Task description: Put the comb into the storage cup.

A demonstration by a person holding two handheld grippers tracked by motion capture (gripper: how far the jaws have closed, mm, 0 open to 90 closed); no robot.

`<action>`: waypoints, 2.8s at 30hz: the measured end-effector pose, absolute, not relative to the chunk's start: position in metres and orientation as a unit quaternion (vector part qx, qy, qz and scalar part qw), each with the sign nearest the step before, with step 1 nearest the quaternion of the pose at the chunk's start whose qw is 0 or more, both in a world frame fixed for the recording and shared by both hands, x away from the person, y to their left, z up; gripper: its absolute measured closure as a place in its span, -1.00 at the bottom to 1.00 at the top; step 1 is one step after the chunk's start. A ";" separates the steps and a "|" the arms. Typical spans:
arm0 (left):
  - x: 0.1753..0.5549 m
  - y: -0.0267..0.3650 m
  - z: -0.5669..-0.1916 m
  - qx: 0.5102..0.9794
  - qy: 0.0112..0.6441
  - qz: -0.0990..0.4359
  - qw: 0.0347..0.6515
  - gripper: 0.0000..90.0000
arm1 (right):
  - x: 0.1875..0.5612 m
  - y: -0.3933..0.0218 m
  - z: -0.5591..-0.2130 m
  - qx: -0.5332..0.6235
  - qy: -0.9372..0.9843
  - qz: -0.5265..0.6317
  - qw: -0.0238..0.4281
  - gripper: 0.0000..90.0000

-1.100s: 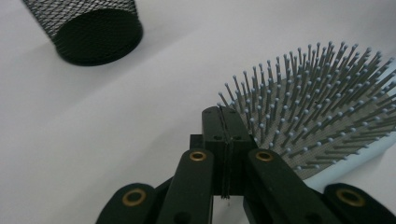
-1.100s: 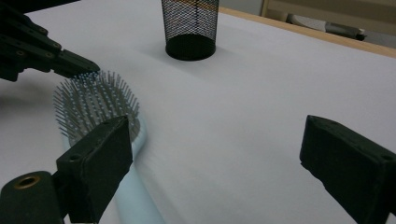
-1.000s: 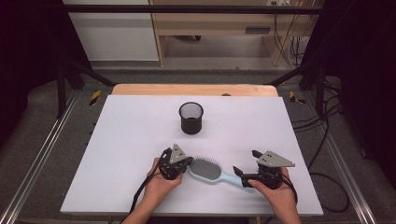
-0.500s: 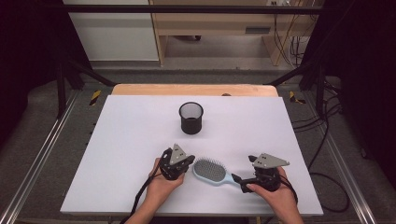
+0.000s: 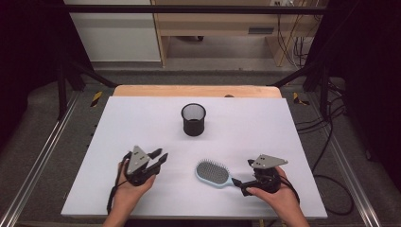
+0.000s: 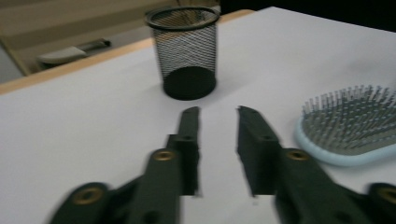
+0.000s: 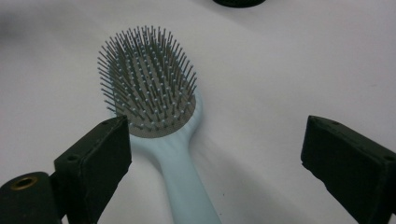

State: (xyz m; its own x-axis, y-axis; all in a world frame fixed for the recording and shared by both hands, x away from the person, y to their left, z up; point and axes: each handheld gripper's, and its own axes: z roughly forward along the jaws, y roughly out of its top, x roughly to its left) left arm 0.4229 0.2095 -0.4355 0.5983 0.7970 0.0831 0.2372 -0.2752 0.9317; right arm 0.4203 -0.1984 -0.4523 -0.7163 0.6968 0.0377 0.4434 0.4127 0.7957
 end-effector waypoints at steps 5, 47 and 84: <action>0.411 0.247 -0.439 0.708 0.371 0.302 0.520 -0.46 | 0.425 -0.189 -0.452 0.331 0.847 0.391 0.144 -0.78; 0.416 0.279 -0.450 0.679 0.441 0.302 0.503 -0.73 | 0.434 -0.171 -0.466 0.226 0.925 0.292 0.087 0.35; 0.420 0.237 -0.427 0.698 0.389 0.251 0.547 -0.82 | 0.453 -0.152 -0.455 0.289 0.874 0.348 0.179 0.55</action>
State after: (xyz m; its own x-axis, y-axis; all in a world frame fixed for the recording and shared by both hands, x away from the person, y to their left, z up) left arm 0.4195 0.2367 -0.4268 0.5724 0.8165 -0.0751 0.2685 -0.1001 0.9581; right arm 0.4532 -0.1520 -0.4548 -0.7692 0.6293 -0.1113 0.3799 0.5903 0.7122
